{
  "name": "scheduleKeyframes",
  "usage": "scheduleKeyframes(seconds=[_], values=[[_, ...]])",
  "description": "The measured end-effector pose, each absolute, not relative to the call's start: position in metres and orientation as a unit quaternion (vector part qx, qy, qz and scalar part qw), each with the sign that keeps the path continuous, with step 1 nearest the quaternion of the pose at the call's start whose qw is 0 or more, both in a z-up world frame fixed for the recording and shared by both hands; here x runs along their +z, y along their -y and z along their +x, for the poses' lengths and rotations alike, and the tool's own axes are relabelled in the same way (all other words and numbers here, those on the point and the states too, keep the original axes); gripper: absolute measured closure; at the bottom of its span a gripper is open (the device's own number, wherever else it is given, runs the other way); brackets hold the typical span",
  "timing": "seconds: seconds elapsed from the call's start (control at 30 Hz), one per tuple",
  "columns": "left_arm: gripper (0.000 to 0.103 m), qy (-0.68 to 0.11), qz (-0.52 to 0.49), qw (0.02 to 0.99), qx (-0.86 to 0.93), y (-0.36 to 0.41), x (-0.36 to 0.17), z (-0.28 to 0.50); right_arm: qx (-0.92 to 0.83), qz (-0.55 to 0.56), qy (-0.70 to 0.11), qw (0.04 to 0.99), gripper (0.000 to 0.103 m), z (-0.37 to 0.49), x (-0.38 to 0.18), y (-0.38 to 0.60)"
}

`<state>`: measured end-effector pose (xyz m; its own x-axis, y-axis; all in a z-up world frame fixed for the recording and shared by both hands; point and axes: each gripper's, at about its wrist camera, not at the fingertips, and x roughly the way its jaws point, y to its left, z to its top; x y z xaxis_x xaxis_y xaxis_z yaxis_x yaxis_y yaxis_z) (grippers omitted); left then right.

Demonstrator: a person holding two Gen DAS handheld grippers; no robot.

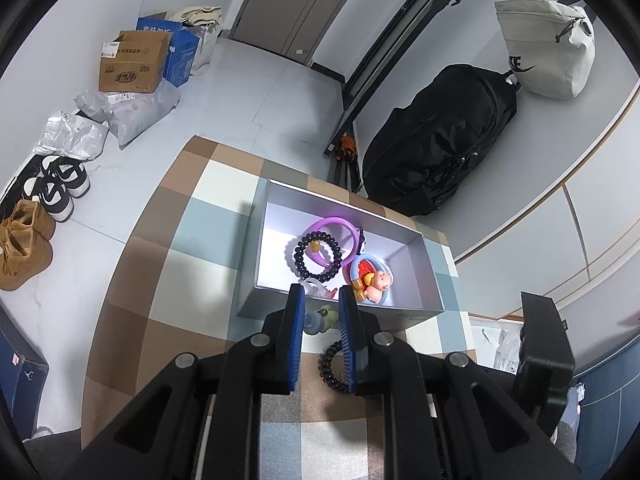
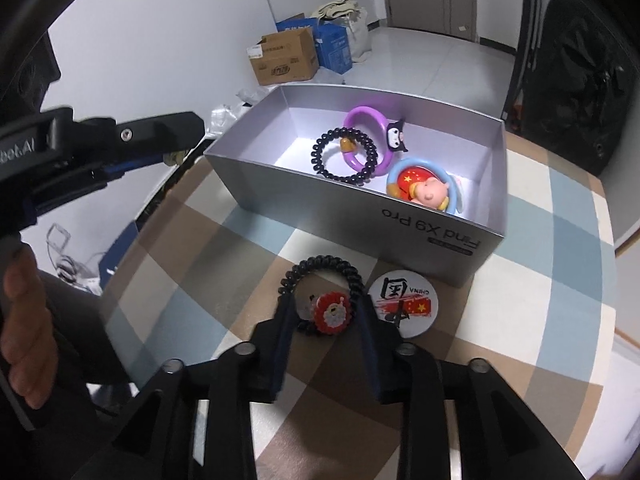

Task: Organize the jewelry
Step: 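Carry both held items into the silver box and open both tools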

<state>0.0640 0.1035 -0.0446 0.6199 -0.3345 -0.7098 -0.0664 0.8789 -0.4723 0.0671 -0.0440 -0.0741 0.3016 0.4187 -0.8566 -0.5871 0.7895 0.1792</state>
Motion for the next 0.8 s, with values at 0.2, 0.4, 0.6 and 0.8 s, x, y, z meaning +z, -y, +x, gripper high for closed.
scheduleKeyframes(seconds=[0.2, 0.4, 0.6, 0.8], values=[[0.091, -0.432, -0.238, 0.867, -0.075, -0.104, -0.046, 0.066, 0.312, -0.108, -0.496, 0.803, 0.084, 0.063, -0.077, 0.036], [0.091, -0.431, -0.235, 0.868, -0.077, -0.102, -0.045, 0.068, 0.321, -0.084, -0.477, 0.814, 0.085, 0.060, -0.061, 0.044], [0.091, -0.422, -0.225, 0.874, -0.088, -0.095, -0.038, 0.076, 0.338, -0.025, -0.437, 0.833, 0.085, 0.065, -0.028, 0.062], [0.091, -0.425, -0.218, 0.874, -0.089, -0.088, -0.039, 0.090, 0.332, 0.032, -0.392, 0.857, 0.085, 0.080, -0.001, 0.081]])
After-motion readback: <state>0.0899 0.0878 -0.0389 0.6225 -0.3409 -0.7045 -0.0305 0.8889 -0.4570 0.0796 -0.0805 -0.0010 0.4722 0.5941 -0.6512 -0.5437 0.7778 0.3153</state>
